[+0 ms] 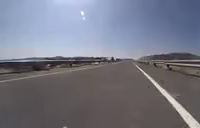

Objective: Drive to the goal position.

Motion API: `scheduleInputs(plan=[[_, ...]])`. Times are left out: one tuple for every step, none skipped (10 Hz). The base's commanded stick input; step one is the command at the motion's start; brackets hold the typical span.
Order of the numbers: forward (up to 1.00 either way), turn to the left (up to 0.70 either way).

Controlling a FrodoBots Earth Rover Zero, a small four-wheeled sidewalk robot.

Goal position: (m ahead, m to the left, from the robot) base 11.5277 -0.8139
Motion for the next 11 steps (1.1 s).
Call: scheduleInputs(plan=[[1.0, 0.0], [1.0, 0.0], [1.0, 0.0], [1.0, 0.0], [1.0, 0.0], [1.0, 0.0], [1.0, 0.0], [1.0, 0.0], [1.0, 0.0], [1.0, 0.0], [1.0, -0.23]])
